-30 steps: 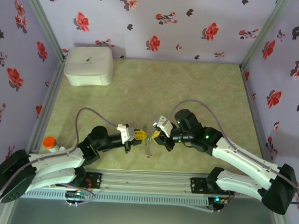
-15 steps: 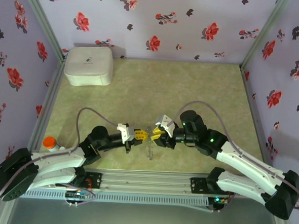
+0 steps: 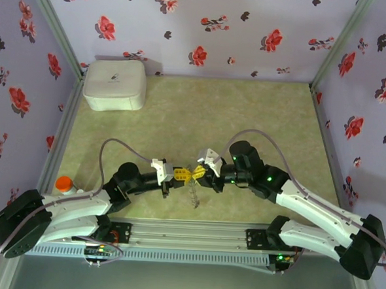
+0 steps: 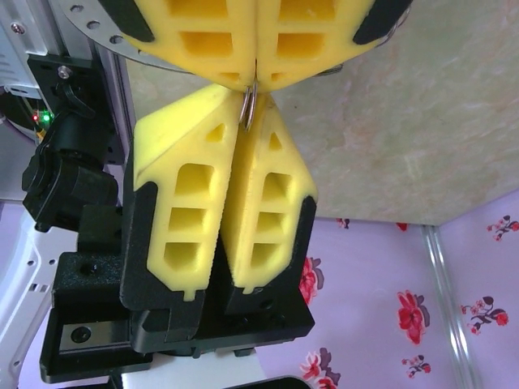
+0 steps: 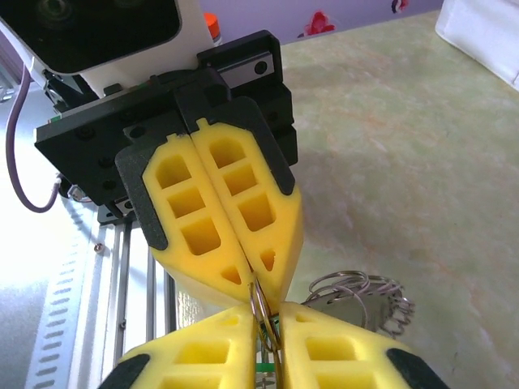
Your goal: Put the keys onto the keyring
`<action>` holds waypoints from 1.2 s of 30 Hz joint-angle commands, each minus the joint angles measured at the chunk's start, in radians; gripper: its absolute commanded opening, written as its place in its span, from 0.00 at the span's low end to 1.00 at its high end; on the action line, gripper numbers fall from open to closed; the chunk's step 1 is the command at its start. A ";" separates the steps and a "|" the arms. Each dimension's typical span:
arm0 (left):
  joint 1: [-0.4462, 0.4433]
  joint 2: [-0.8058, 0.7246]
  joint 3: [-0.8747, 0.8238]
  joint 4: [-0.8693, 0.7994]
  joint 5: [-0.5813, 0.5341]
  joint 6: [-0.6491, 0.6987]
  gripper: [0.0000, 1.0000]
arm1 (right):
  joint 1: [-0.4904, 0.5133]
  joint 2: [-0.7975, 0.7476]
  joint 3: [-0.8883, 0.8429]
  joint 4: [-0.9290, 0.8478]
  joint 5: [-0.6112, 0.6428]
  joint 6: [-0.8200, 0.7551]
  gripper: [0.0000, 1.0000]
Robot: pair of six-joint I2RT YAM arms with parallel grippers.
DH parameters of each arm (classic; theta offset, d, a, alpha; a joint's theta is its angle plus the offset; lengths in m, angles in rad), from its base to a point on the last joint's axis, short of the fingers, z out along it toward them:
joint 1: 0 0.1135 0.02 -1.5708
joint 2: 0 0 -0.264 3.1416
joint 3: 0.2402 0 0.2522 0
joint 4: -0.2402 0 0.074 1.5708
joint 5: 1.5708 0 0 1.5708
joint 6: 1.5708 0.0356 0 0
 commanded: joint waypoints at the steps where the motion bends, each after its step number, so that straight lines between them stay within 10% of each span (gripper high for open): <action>1: -0.006 0.000 0.011 0.080 0.022 -0.030 0.00 | -0.006 0.009 -0.002 0.015 -0.034 -0.014 0.10; 6: -0.006 -0.002 0.007 0.078 0.015 -0.026 0.00 | -0.006 0.018 0.023 -0.022 -0.049 -0.035 0.00; 11: -0.006 -0.047 -0.007 -0.038 -0.048 0.036 0.26 | -0.004 0.019 0.079 -0.138 0.018 -0.100 0.00; 17: -0.007 -0.113 0.037 -0.294 -0.056 0.135 0.26 | 0.045 0.072 0.192 -0.351 0.173 -0.233 0.00; 36: -0.006 -0.050 0.098 -0.265 0.023 0.139 0.14 | 0.163 0.242 0.400 -0.519 0.299 -0.374 0.00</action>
